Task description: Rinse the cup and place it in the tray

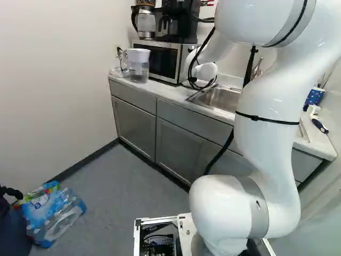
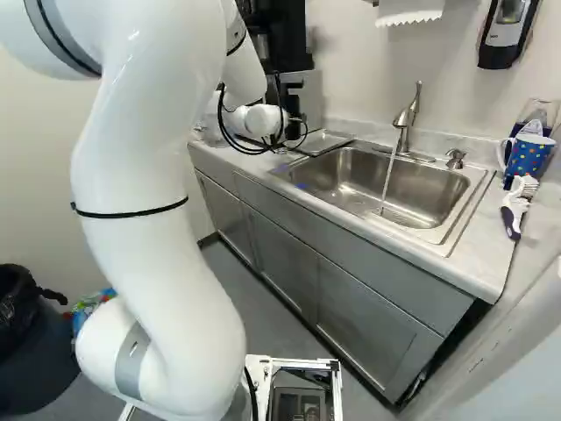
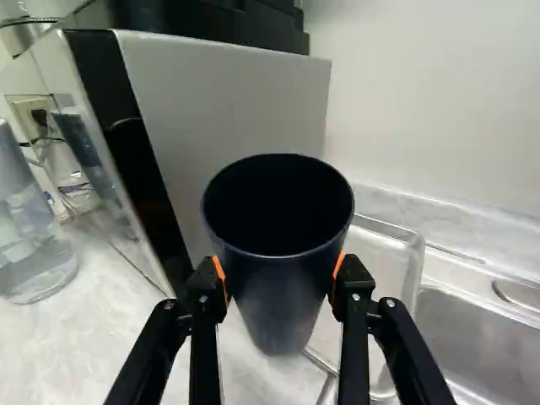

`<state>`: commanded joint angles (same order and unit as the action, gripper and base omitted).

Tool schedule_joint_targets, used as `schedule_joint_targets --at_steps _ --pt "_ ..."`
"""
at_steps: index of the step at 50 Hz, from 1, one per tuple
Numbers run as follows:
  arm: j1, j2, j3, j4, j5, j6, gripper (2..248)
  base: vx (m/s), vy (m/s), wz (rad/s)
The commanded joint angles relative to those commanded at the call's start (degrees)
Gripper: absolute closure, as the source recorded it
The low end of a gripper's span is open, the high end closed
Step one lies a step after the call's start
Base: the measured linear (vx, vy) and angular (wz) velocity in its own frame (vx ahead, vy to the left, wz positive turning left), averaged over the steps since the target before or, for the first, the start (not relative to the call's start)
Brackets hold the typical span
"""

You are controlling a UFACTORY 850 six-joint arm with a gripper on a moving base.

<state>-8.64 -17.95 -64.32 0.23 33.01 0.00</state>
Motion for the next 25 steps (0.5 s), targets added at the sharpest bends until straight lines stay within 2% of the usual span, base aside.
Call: schedule_joint_targets --at_steps 25 --pt "-3.6 -0.8 -0.9 0.0 0.0 0.0 125 0.000 0.000 0.000"
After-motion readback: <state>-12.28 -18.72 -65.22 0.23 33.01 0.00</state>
